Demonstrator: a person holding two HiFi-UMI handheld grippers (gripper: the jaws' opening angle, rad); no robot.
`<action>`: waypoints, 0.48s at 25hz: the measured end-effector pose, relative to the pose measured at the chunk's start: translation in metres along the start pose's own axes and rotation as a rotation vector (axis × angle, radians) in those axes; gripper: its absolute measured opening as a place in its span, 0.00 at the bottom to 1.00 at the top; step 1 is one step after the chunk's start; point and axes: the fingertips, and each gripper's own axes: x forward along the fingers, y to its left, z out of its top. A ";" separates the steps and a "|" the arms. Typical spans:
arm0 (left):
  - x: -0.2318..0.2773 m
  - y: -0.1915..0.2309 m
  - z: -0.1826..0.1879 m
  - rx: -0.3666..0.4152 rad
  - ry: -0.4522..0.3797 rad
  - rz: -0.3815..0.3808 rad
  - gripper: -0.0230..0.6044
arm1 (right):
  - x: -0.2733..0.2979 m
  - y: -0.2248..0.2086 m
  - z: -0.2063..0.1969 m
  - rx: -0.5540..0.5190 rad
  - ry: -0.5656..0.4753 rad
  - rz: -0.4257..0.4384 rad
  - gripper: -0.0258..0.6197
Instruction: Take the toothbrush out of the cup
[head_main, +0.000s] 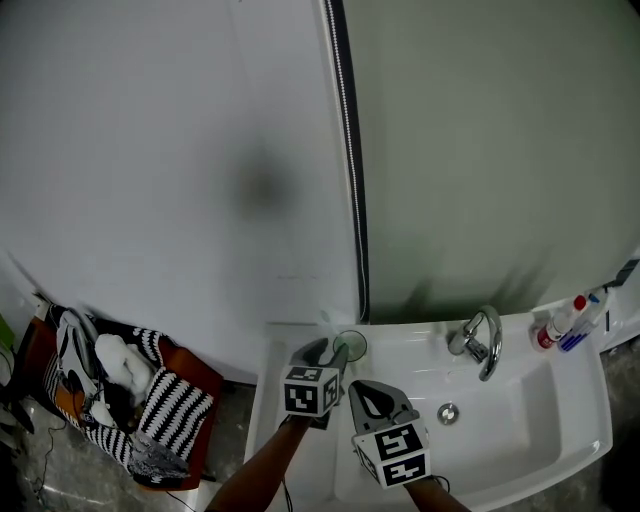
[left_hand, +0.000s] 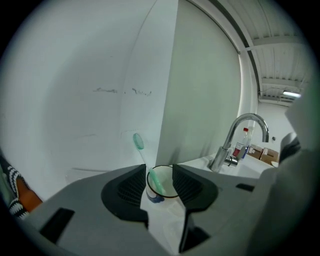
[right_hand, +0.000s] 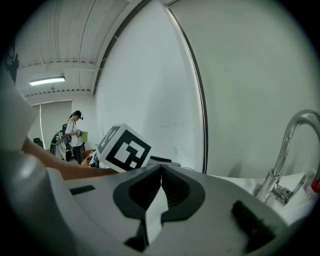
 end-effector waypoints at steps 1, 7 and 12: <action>0.003 0.002 -0.002 -0.008 0.007 -0.001 0.29 | 0.002 0.000 0.000 0.000 0.002 -0.001 0.06; 0.023 0.011 -0.005 -0.034 0.037 -0.010 0.30 | 0.011 -0.005 0.005 -0.006 -0.006 -0.026 0.06; 0.037 0.018 -0.003 -0.089 0.044 -0.026 0.30 | 0.015 -0.007 0.002 -0.007 0.004 -0.030 0.06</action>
